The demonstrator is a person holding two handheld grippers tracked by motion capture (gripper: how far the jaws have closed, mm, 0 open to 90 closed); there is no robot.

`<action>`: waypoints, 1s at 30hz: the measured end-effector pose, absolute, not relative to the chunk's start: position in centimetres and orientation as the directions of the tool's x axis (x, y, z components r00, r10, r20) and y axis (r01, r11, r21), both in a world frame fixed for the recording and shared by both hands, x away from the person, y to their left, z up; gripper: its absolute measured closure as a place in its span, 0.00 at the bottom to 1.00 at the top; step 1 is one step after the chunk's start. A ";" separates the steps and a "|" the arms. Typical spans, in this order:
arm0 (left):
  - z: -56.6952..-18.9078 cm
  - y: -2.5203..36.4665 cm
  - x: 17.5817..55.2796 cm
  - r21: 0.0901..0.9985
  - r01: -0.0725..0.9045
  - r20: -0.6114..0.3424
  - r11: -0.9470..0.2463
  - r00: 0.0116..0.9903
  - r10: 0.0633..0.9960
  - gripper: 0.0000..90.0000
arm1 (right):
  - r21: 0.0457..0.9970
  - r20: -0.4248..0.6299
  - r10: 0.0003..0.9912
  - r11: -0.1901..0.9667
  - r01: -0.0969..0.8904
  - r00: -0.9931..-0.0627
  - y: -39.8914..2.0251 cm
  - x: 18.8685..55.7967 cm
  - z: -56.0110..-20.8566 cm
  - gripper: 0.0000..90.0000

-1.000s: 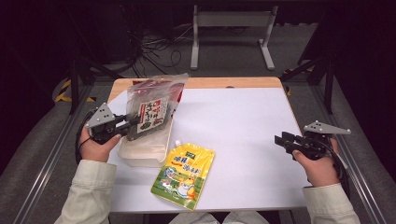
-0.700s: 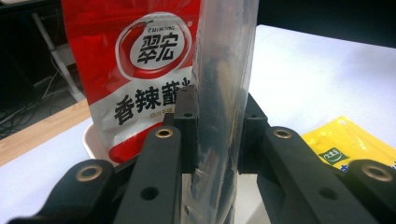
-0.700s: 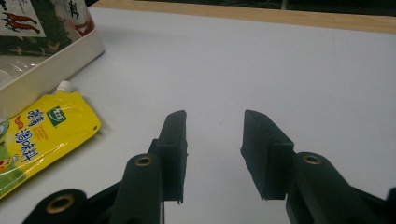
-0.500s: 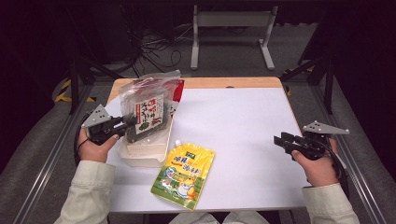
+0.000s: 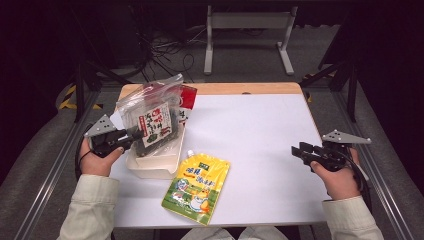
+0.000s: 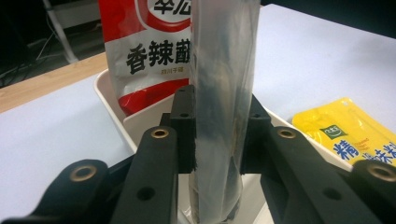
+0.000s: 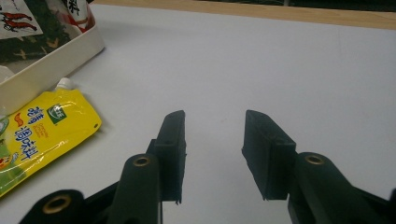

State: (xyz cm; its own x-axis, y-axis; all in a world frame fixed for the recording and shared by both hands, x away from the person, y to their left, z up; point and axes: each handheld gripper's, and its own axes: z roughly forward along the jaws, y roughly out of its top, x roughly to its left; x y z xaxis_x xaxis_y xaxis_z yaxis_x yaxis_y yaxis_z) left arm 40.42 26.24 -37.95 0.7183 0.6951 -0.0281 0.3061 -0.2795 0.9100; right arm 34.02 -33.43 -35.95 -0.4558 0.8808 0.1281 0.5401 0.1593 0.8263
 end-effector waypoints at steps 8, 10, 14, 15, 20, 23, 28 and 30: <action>-37.7 26.4 40.3 0.918 0.316 -0.041 -0.238 0.674 0.738 0.44 | 0.828 0.135 0.881 0.151 0.539 -0.454 -33.5 34.0 -35.9 0.65; -37.4 26.5 39.9 0.925 0.306 -0.040 -0.224 0.667 0.744 0.33 | 0.828 0.135 0.880 0.152 0.540 -0.455 -33.5 34.0 -35.9 0.64; -37.0 26.4 39.4 0.929 0.299 -0.040 -0.218 0.666 0.745 0.27 | 0.828 0.129 0.881 0.158 0.538 -0.456 -33.4 34.0 -35.9 0.63; -36.9 26.4 39.3 0.930 0.295 -0.037 -0.217 0.666 0.745 0.27 | 0.828 0.129 0.881 0.158 0.538 -0.456 -33.4 34.0 -35.9 0.63; -36.3 25.8 38.5 0.932 0.276 -0.017 -0.233 0.679 0.734 0.23 | 0.826 0.136 0.878 0.156 0.541 -0.460 -33.2 34.0 -35.9 0.63; -36.0 25.7 37.9 0.928 0.278 -0.010 -0.246 0.681 0.732 0.21 | 0.825 0.139 0.877 0.154 0.544 -0.461 -33.1 34.0 -35.9 0.63; -35.5 25.7 37.0 0.929 0.283 -0.019 -0.238 0.678 0.735 0.20 | 0.827 0.132 0.874 0.162 0.538 -0.467 -33.1 34.0 -35.9 0.63; -35.5 25.5 36.5 0.928 0.281 -0.013 -0.243 0.680 0.733 0.20 | 0.826 0.133 0.872 0.164 0.539 -0.470 -32.9 34.0 -35.9 0.63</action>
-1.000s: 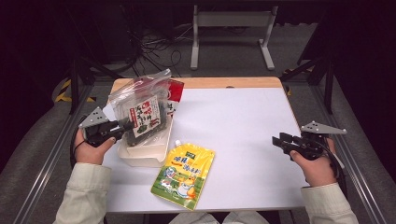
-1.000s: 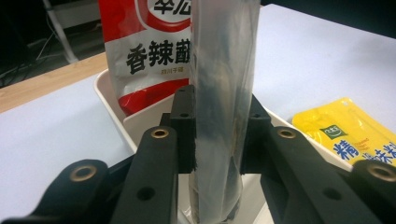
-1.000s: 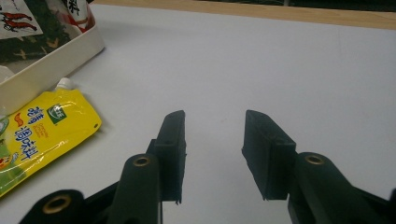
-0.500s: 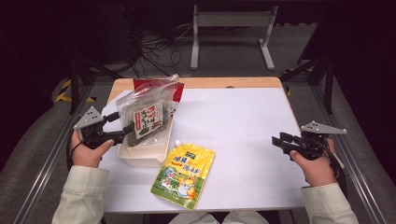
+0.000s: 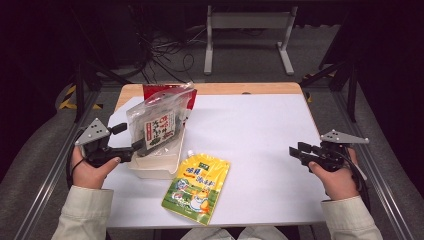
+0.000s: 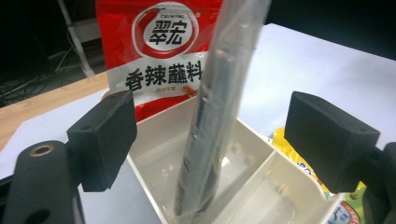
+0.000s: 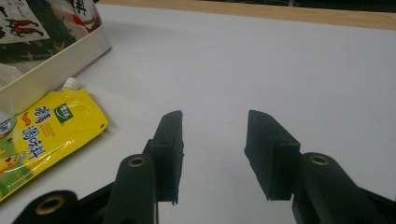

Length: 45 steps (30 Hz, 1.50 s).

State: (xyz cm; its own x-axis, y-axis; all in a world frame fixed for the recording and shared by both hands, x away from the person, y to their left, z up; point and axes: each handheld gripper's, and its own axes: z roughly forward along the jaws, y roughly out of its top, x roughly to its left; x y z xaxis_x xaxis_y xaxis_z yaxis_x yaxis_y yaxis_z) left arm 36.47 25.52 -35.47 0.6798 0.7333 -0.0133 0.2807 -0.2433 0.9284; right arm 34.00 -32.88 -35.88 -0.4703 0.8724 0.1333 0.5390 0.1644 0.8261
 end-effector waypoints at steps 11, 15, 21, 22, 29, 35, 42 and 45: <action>-35.1 24.8 34.4 0.908 0.307 -0.019 -0.284 0.708 0.706 0.19 | 0.828 0.131 0.853 0.186 0.529 -0.505 -31.9 34.0 -35.7 0.61; -35.0 24.7 33.9 0.907 0.301 -0.009 -0.294 0.712 0.702 0.19 | 0.828 0.125 0.843 0.202 0.523 -0.523 -31.4 34.1 -35.6 0.60; -35.5 24.6 32.8 0.898 0.322 -0.026 -0.298 0.717 0.696 0.20 | 0.826 0.117 0.815 0.237 0.511 -0.568 -29.9 34.9 -35.6 0.57; -35.6 24.6 32.6 0.895 0.326 -0.025 -0.303 0.718 0.695 0.20 | 0.824 0.121 0.812 0.239 0.514 -0.571 -29.7 35.0 -35.6 0.57; -36.0 24.4 31.5 0.888 0.343 -0.045 -0.306 0.728 0.684 0.21 | 0.817 0.119 0.784 0.271 0.509 -0.609 -27.9 35.8 -36.0 0.52; -36.7 23.9 30.4 0.886 0.348 -0.067 -0.306 0.750 0.658 0.22 | 0.807 0.119 0.753 0.306 0.505 -0.647 -26.1 36.3 -36.6 0.50; -38.1 23.5 29.7 0.876 0.373 -0.108 -0.304 0.768 0.632 0.23 | 0.798 0.123 0.728 0.332 0.504 -0.674 -24.4 36.6 -37.2 0.52; -38.4 23.3 29.5 0.871 0.381 -0.117 -0.310 0.774 0.623 0.23 | 0.794 0.126 0.718 0.341 0.503 -0.684 -23.7 36.8 -37.5 0.53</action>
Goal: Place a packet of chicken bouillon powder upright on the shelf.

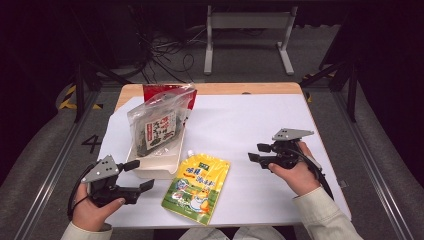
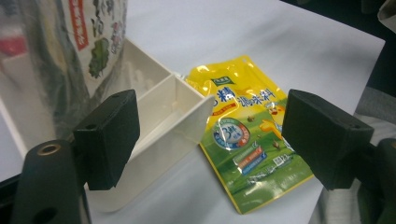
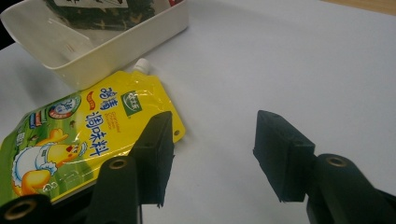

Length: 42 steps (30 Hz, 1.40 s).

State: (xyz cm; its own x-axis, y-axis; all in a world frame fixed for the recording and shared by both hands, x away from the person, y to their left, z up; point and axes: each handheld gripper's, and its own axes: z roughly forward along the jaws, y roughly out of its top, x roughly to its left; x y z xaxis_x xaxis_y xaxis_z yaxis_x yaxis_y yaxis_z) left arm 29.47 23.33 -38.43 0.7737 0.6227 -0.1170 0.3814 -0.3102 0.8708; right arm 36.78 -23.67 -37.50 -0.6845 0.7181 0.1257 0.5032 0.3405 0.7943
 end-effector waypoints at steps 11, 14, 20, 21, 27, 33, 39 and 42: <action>-40.3 22.9 29.2 0.842 0.424 -0.161 -0.332 0.787 0.595 0.28 | 0.789 0.150 0.673 0.360 0.498 -0.724 -21.4 37.2 -38.3 0.53; -40.6 22.7 29.2 0.834 0.436 -0.175 -0.339 0.791 0.587 0.30 | 0.785 0.155 0.662 0.369 0.498 -0.733 -20.6 37.3 -38.6 0.50; -41.6 22.0 29.6 0.821 0.440 -0.186 -0.364 0.808 0.559 0.38 | 0.774 0.174 0.647 0.376 0.509 -0.742 -19.7 37.5 -39.2 0.46; -41.6 22.0 29.6 0.821 0.440 -0.186 -0.364 0.808 0.559 0.40 | 0.771 0.179 0.645 0.377 0.513 -0.743 -19.5 37.6 -39.4 0.46; -42.4 21.5 29.9 0.811 0.438 -0.197 -0.388 0.829 0.524 0.49 | 0.754 0.191 0.631 0.396 0.524 -0.752 -18.5 37.9 -40.2 0.44; -42.8 21.1 30.0 0.790 0.452 -0.221 -0.414 0.840 0.496 0.69 | 0.730 0.208 0.620 0.417 0.542 -0.757 -17.1 38.6 -41.5 0.37; -43.4 21.1 30.1 0.771 0.463 -0.230 -0.437 0.843 0.487 0.81 | 0.711 0.209 0.617 0.437 0.552 -0.758 -16.4 39.0 -42.5 0.36; -43.5 21.0 30.1 0.764 0.473 -0.238 -0.439 0.839 0.490 0.83 | 0.707 0.209 0.619 0.439 0.554 -0.757 -16.3 39.1 -42.9 0.35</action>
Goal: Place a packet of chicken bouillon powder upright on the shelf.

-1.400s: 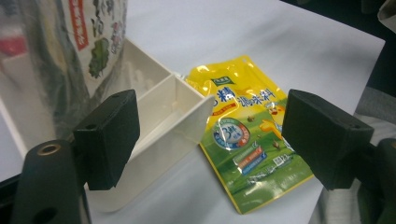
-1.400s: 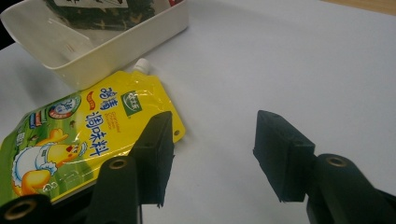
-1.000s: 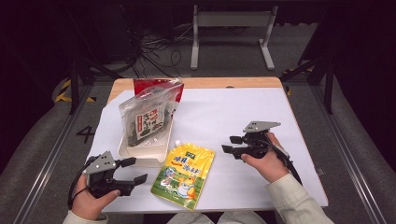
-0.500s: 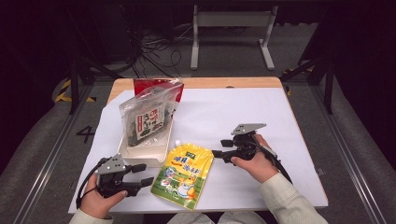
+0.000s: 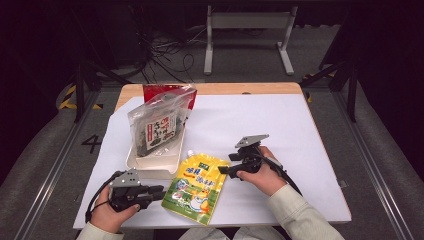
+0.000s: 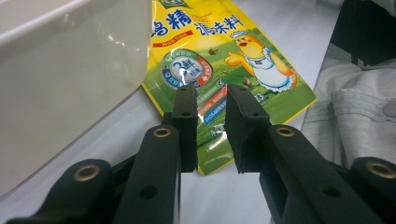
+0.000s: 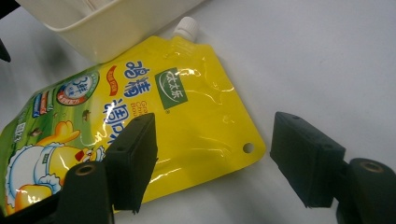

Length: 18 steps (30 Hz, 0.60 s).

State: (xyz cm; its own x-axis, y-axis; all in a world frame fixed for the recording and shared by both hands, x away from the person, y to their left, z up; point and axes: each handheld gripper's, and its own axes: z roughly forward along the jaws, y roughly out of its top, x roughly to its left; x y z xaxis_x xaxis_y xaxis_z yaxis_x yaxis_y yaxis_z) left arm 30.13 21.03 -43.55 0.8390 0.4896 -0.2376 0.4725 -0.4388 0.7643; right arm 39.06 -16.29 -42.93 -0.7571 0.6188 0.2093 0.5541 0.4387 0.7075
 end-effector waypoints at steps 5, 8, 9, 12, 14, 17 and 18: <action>-44.0 20.8 30.3 0.754 0.475 -0.234 -0.454 0.840 0.489 0.82 | 0.705 0.208 0.619 0.441 0.555 -0.757 -16.2 39.2 -43.5 0.33; -44.2 20.5 30.3 0.739 0.476 -0.233 -0.476 0.844 0.483 0.84 | 0.705 0.211 0.620 0.439 0.557 -0.756 -16.1 39.4 -43.9 0.31; -44.2 20.4 30.3 0.733 0.479 -0.235 -0.482 0.844 0.482 0.86 | 0.703 0.213 0.621 0.439 0.559 -0.755 -16.1 39.4 -44.0 0.31; -44.5 20.2 30.4 0.726 0.480 -0.234 -0.493 0.845 0.480 0.86 | 0.697 0.220 0.621 0.439 0.566 -0.752 -16.0 39.5 -44.3 0.30; -44.7 20.1 30.5 0.719 0.484 -0.236 -0.499 0.845 0.479 0.85 | 0.693 0.223 0.621 0.441 0.571 -0.751 -15.8 39.6 -44.5 0.29; -44.9 19.8 30.5 0.707 0.487 -0.238 -0.513 0.846 0.477 0.87 | 0.685 0.228 0.621 0.445 0.577 -0.750 -15.7 39.7 -44.8 0.28; -44.9 19.7 30.5 0.702 0.484 -0.233 -0.522 0.849 0.474 0.87 | 0.683 0.229 0.618 0.448 0.577 -0.752 -15.6 39.7 -44.9 0.28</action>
State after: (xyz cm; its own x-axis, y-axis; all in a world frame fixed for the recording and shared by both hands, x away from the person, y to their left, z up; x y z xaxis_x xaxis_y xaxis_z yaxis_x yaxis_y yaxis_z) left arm 30.47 19.69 -44.94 0.8493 0.4739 -0.2327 0.4839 -0.5223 0.7022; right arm 39.73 -15.63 -44.87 -0.7521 0.6179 0.2292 0.5766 0.4484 0.6830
